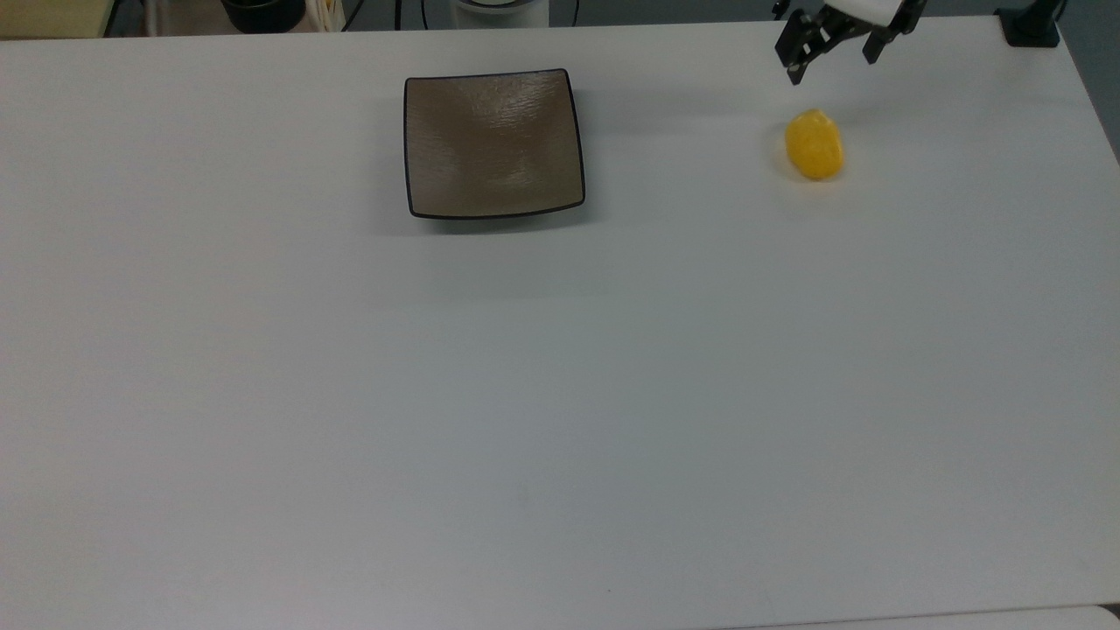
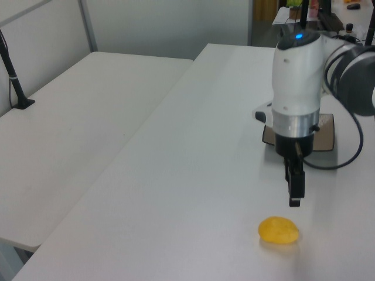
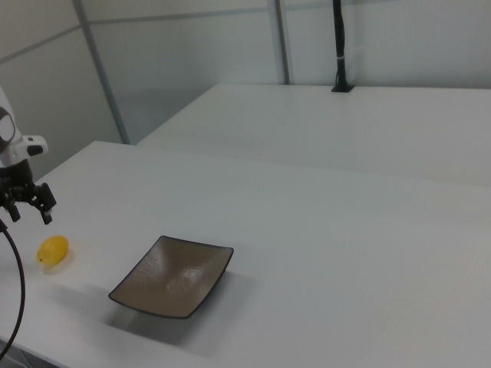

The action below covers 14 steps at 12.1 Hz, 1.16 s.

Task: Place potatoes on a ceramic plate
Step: 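Move the gripper over the yellow potato and lower it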

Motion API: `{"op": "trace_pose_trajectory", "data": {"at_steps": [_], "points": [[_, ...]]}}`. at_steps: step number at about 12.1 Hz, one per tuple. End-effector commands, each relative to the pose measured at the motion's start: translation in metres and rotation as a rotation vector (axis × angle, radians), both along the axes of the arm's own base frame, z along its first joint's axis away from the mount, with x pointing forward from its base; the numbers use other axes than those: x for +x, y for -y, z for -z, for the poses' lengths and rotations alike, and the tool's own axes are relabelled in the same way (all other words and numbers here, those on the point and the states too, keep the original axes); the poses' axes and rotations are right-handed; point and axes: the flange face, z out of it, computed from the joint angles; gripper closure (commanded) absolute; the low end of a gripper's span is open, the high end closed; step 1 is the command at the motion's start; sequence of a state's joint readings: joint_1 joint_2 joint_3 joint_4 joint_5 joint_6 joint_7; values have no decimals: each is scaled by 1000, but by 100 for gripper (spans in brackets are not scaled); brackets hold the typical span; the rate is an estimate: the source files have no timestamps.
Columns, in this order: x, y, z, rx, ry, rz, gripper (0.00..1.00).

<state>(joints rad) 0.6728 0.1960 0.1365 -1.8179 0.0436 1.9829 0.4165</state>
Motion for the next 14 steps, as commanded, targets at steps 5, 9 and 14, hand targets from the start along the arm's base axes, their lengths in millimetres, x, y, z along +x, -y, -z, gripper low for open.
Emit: {"op": "trace_pose_trajectory", "data": {"at_steps": [5,9,14], "points": [[-4,2,82,15,43,5,0],[-7,-12,105,27,71,-32,0],[-10,-20,118,19,105,-71,0]]}}
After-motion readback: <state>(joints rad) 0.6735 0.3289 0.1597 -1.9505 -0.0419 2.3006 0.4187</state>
